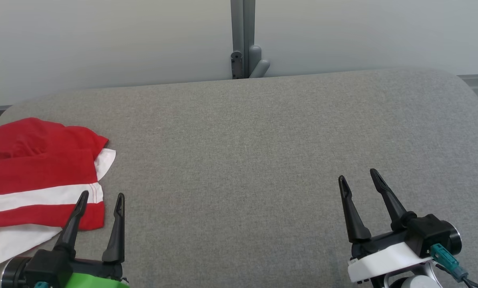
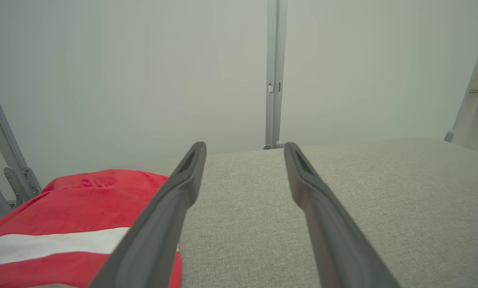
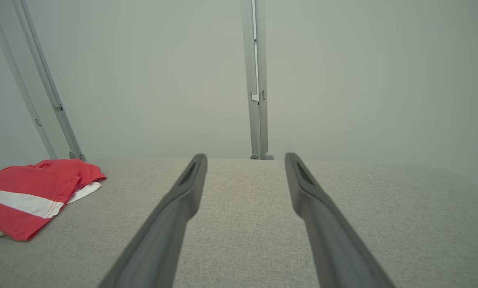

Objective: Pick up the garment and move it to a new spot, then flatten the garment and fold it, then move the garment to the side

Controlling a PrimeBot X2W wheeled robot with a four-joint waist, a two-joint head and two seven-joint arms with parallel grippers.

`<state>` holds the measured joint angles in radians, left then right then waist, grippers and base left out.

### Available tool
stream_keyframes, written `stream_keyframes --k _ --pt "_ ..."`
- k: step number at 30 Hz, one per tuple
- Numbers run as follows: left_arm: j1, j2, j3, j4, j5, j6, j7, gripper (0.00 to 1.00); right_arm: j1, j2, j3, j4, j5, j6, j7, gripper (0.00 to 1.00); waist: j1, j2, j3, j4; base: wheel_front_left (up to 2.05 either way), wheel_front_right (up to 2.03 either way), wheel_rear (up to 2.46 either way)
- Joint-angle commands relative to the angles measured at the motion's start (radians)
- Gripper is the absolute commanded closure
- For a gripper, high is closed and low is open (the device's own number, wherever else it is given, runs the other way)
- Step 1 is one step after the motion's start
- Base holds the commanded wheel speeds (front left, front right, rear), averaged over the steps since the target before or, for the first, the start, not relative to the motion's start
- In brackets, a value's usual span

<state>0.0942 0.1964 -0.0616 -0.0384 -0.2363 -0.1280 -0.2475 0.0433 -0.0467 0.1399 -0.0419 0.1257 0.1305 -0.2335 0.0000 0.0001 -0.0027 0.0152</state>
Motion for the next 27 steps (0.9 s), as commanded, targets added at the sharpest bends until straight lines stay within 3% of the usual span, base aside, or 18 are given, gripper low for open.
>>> stream_keyframes --k 1,11,27 --pt "0.011 0.007 0.002 -0.005 0.021 -0.004 -0.007 0.00 0.008 -0.005 0.001 -0.007 -0.019 0.000 -0.011 0.00 0.0000 -0.0001 -0.001 0.000 0.00 0.00 0.00" --pt "0.017 0.013 0.011 -0.003 0.093 -0.004 -0.018 0.00 0.016 -0.006 0.020 -0.005 -0.089 0.000 -0.036 0.00 0.0000 -0.0001 -0.009 -0.001 0.00 0.00 0.00" --pt "0.020 0.003 0.005 0.037 0.076 -0.004 -0.018 0.00 0.026 -0.006 0.023 0.017 -0.085 0.000 -0.034 0.00 0.0000 -0.0001 -0.022 -0.012 0.00 0.00 0.00"
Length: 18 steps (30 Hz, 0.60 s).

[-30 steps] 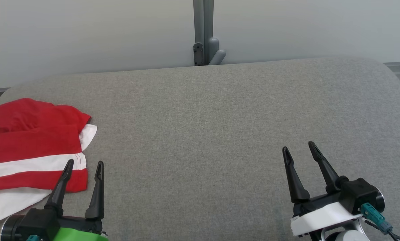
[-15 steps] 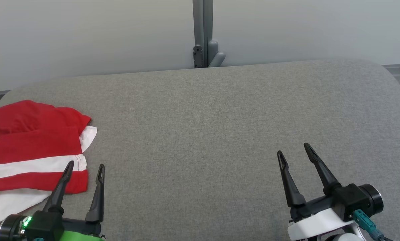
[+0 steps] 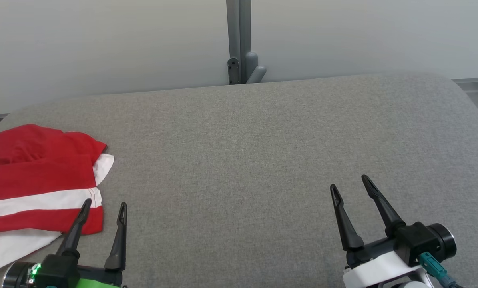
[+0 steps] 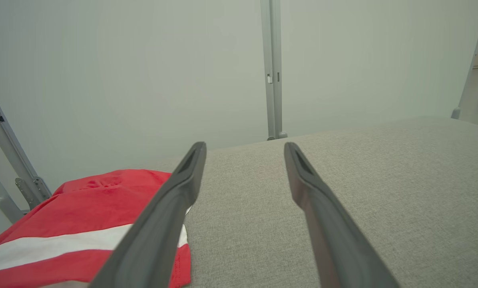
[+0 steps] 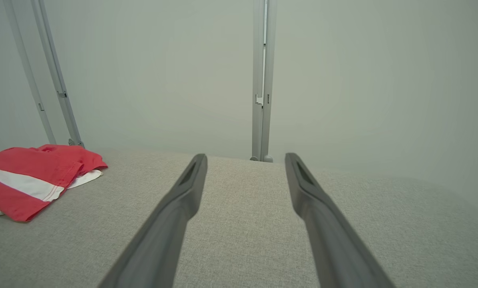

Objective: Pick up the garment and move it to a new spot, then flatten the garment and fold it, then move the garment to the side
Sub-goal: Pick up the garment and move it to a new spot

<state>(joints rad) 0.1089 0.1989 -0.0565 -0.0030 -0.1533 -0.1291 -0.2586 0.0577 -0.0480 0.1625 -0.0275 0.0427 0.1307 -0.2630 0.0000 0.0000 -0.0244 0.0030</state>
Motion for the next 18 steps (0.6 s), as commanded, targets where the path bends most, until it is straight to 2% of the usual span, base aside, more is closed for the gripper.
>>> stream_keyframes --k 1,11,18 --pt "0.005 0.001 -0.002 0.004 -0.008 -0.003 -0.007 0.00 0.013 -0.004 0.001 0.004 -0.003 0.000 -0.005 0.00 0.0000 0.0000 -0.001 0.000 0.00 0.00 0.00" --pt "0.008 -0.009 0.002 0.047 -0.029 -0.003 -0.006 0.00 0.018 -0.004 0.019 0.012 -0.002 0.000 -0.004 0.00 0.0000 0.0000 -0.007 0.011 0.00 0.00 0.00" --pt "-0.006 -0.026 0.039 0.092 -0.015 -0.003 -0.006 0.00 0.025 -0.004 0.030 0.026 0.011 0.000 -0.004 0.00 0.0000 0.0000 -0.011 0.060 0.00 0.00 0.00"
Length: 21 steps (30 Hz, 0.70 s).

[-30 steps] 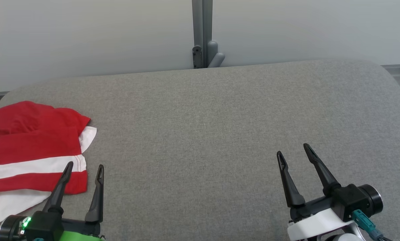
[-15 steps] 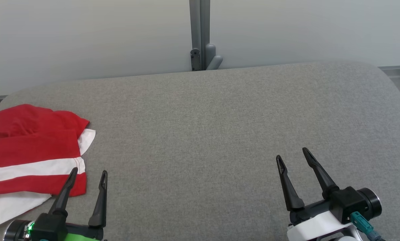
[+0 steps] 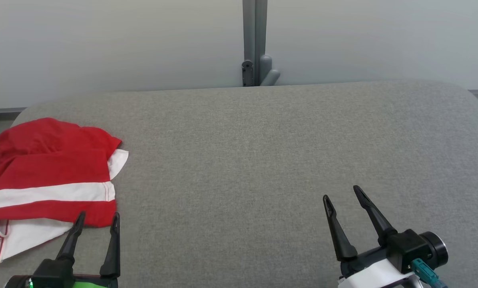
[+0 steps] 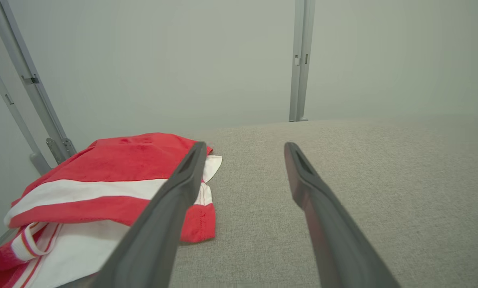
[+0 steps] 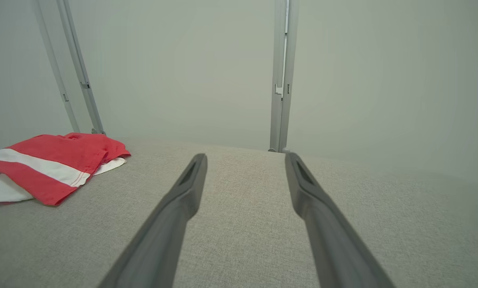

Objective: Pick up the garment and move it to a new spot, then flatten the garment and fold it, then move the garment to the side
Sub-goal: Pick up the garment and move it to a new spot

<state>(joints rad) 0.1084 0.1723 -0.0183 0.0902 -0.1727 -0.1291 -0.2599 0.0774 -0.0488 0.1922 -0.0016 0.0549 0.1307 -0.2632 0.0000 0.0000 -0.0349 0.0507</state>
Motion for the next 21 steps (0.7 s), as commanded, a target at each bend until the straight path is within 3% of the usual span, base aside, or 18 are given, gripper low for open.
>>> stream_keyframes --k 1,21 --pt "-0.008 0.001 0.007 0.003 0.009 -0.003 -0.005 0.00 0.006 -0.003 0.002 0.002 -0.001 0.000 -0.004 0.00 0.0000 0.0000 -0.001 0.022 0.00 0.00 0.00" --pt "0.000 -0.039 0.074 0.011 0.029 -0.003 -0.005 0.00 0.012 -0.003 0.047 0.013 0.028 0.000 -0.003 0.00 0.0000 0.0000 -0.011 0.259 0.00 0.00 0.00"
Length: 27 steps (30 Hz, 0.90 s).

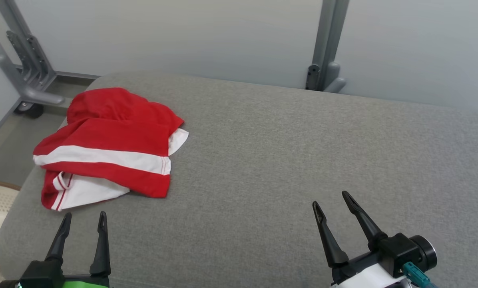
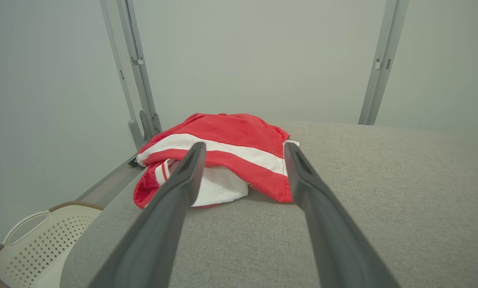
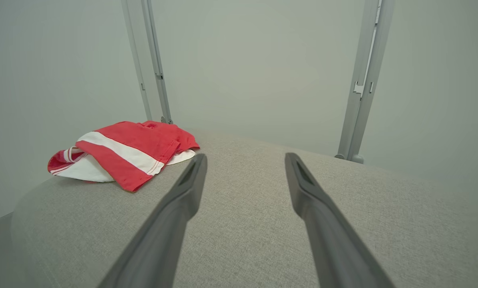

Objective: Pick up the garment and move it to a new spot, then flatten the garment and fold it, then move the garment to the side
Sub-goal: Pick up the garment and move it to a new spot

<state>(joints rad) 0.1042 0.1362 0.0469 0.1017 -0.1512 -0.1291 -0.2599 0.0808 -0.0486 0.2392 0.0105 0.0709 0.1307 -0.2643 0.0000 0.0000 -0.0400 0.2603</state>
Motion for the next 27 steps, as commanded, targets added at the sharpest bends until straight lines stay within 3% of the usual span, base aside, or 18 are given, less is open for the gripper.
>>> stream_keyframes --k 1,12,27 --pt "0.004 -0.005 0.012 0.002 0.008 -0.003 -0.005 0.00 0.008 -0.004 -0.002 0.000 0.014 0.000 -0.002 0.00 0.0000 0.0000 -0.006 0.061 0.00 0.00 0.00" --pt "0.016 -0.024 0.037 -0.007 0.013 -0.003 -0.004 0.00 0.012 -0.003 0.008 0.012 0.043 0.000 -0.002 0.00 0.0000 0.0000 -0.016 0.167 0.00 0.00 0.00" --pt "0.018 -0.033 0.065 -0.013 0.017 -0.003 -0.004 0.00 0.006 -0.003 -0.006 0.019 0.067 0.000 -0.002 0.00 0.0000 0.0000 -0.013 0.213 0.00 0.00 0.00"
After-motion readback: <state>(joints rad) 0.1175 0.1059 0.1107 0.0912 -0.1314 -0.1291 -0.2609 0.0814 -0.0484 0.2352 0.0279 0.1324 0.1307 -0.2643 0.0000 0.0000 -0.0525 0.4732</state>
